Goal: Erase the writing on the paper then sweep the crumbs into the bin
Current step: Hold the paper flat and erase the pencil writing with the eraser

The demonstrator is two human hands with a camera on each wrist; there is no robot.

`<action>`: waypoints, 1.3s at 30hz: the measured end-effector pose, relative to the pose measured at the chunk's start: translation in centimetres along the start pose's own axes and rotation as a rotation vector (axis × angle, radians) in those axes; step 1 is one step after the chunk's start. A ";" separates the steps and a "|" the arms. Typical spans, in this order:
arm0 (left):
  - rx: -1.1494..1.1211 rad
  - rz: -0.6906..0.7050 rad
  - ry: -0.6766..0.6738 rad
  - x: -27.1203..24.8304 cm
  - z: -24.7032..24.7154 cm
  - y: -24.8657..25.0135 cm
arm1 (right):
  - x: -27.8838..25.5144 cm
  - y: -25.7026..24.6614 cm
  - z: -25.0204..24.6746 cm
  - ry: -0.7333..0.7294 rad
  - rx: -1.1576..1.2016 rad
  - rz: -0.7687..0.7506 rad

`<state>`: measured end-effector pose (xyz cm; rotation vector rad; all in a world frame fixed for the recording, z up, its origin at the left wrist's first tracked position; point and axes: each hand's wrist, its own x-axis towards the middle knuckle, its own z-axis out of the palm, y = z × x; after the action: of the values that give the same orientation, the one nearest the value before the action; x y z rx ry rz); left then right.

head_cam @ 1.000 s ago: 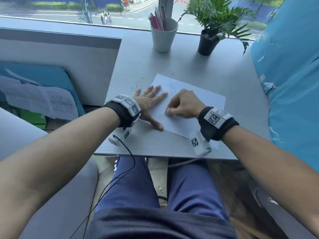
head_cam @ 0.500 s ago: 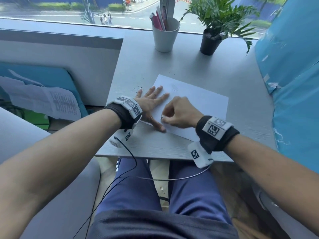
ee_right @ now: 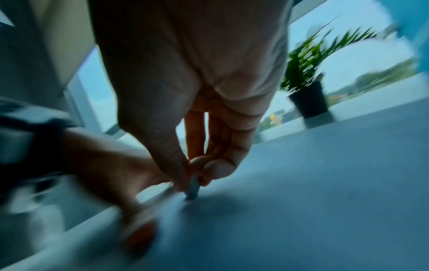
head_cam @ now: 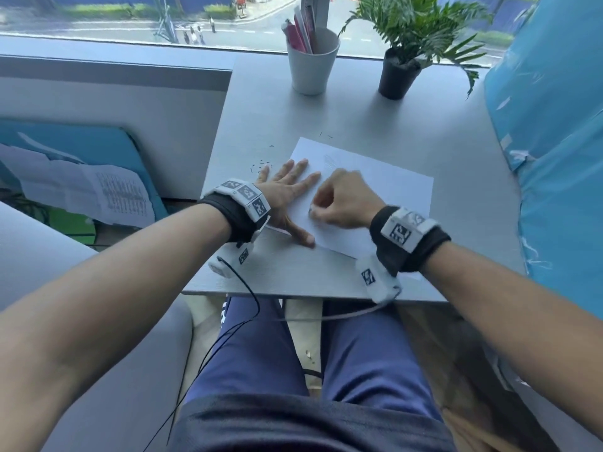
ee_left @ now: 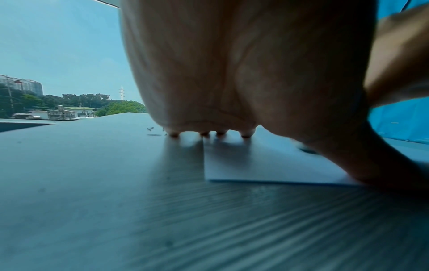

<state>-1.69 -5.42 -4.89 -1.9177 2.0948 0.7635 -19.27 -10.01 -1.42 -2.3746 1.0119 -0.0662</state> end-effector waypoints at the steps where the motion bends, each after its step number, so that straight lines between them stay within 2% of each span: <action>1: 0.006 0.004 0.002 0.0 0.0 -0.1 | -0.6 -0.6 0.5 -0.063 0.000 -0.050; 3: 0.005 0.011 -0.003 0.1 0.1 -0.1 | 0.1 0.2 -0.2 -0.047 0.020 0.008; 6: -0.005 0.006 0.003 0.0 -0.1 0.0 | 1.7 1.7 -1.9 0.122 0.075 0.126; 10: 0.021 0.006 -0.001 0.0 0.0 0.0 | -0.5 -1.1 0.5 -0.108 -0.001 -0.047; 11: 0.020 0.007 -0.006 0.0 -0.1 0.0 | -0.2 -0.7 0.1 -0.113 0.015 -0.020; 14: 0.000 0.011 0.003 -0.1 0.0 0.1 | 2.1 1.6 -2.0 0.091 0.106 0.130; 15: -0.005 0.009 0.004 -0.2 0.0 0.2 | 2.1 1.6 -2.0 0.109 0.108 0.146; 19: 0.010 0.010 0.009 0.0 0.1 0.1 | -0.1 -0.7 0.1 -0.110 0.046 -0.012; 20: 0.006 0.009 0.006 -0.1 0.1 0.0 | 0.3 -0.3 -0.3 -0.094 0.052 0.009; 23: -0.003 0.011 0.001 -0.2 -0.1 0.2 | 2.3 1.7 -1.9 0.114 0.151 0.154; 24: -0.002 0.010 0.001 -0.2 -0.1 0.2 | 2.2 1.6 -1.7 0.126 0.153 0.160; 28: 0.026 0.005 0.023 -0.2 0.0 0.1 | 0.4 -0.5 0.2 -0.093 0.048 -0.015; 29: 0.018 0.006 0.019 -0.2 -0.1 0.1 | 1.0 0.0 -0.3 -0.078 0.049 0.014; 32: -0.002 0.008 0.012 -0.3 -0.2 0.3 | 2.6 1.5 -1.7 0.096 0.125 0.131; 33: 0.001 0.007 0.011 -0.3 -0.1 0.3 | 2.3 1.1 -1.4 0.080 0.121 0.113; 36: 0.018 0.004 0.015 -0.3 -0.1 0.3 | 0.4 -0.7 0.1 -0.117 0.057 -0.043; 37: 0.014 0.004 0.011 -0.3 -0.1 0.3 | 0.6 -0.4 -0.2 -0.121 0.054 -0.031; 39: -0.003 0.005 0.002 -0.4 -0.3 0.4 | 2.1 1.2 -1.4 0.014 0.117 0.068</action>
<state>-1.98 -5.19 -4.33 -1.9163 2.1023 0.7664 -18.87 -12.78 -1.16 -2.2354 1.0645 -0.1138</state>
